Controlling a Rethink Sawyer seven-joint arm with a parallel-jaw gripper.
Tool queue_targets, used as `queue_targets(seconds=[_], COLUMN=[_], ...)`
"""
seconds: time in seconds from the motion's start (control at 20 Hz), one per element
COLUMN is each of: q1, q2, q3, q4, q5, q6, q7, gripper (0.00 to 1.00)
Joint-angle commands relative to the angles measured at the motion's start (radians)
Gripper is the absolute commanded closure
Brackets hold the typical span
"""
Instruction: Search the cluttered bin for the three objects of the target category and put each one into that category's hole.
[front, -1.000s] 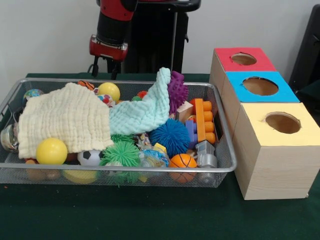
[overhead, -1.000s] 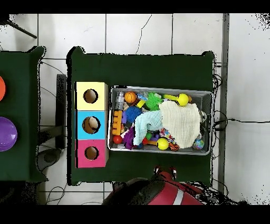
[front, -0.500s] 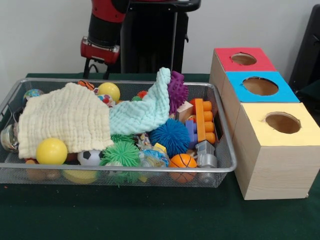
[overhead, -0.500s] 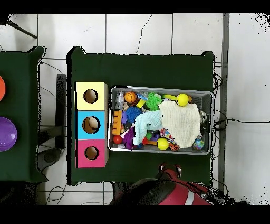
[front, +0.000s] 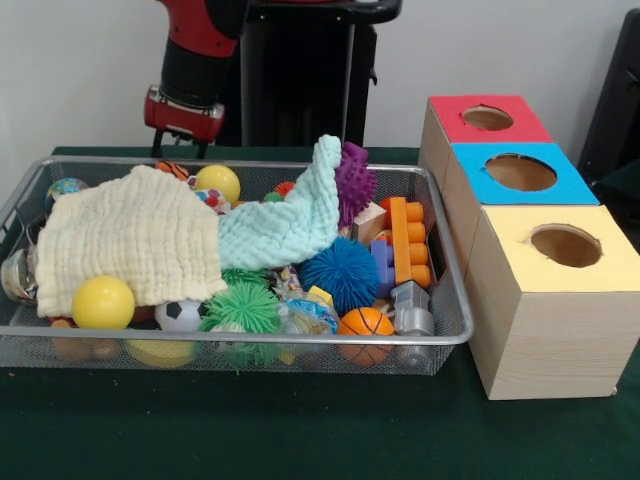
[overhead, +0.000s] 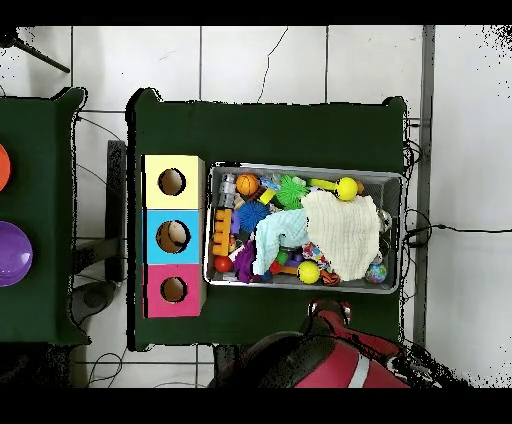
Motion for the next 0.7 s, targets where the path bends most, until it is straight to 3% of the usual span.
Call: queue_targets(seconds=[0.05, 0.4, 0.7], q1=[-0.02, -0.027, -0.068], q2=[0.064, 0.089, -0.005], q3=[0.105, 0.097, 0.191], q4=[-0.181, -0.184, -0.144], q5=[-0.026, -0.041, -0.047], q6=[0.015, -0.024, 0.199], q7=[0.091, 0.103, 0.064], gripper=[0.0, 0.0, 0.0])
